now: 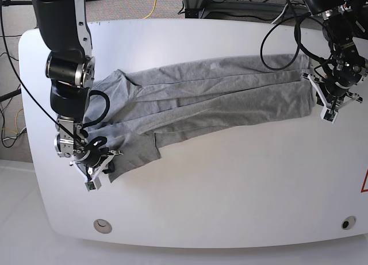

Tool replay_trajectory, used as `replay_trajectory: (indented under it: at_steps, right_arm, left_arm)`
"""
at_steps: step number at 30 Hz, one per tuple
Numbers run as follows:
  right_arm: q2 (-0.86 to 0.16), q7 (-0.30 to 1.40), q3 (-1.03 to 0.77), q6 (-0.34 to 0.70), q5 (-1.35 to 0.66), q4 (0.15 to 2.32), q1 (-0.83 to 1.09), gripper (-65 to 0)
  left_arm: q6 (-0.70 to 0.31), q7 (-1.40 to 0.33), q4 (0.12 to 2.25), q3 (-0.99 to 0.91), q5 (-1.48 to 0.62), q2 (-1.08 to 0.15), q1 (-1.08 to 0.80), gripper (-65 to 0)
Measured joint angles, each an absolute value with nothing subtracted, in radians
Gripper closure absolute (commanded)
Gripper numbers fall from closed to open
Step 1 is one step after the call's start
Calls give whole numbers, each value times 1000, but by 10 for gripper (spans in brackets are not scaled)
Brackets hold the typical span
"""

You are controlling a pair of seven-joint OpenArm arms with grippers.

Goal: Fold the T-shirt properly
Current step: 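Hold the shirt ends with both grippers while the right gripper repositions, then pull the shirt end with the right gripper to flatten the strip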

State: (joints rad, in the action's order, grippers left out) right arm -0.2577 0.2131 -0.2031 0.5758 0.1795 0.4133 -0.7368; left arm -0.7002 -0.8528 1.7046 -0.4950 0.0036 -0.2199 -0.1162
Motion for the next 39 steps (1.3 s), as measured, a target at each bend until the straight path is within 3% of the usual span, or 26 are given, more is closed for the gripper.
replay_trajectory:
  at_steps: [12,28,39]
  right_arm:
    - [-258,323,-205,579,178,569,-684,0]
    - [-257,623,-208,579,178,1102,-442,0]
    - [-255,719,-208,580,176,1219,-386,0]
  left_arm:
    - [-700,-853,1705,-495,4,-220,-116,-17]
    - [-701,-853,1705,-495,4,-220,-117,-17]
    - [-700,-853,1705,-492,4,-220,-116,-17]
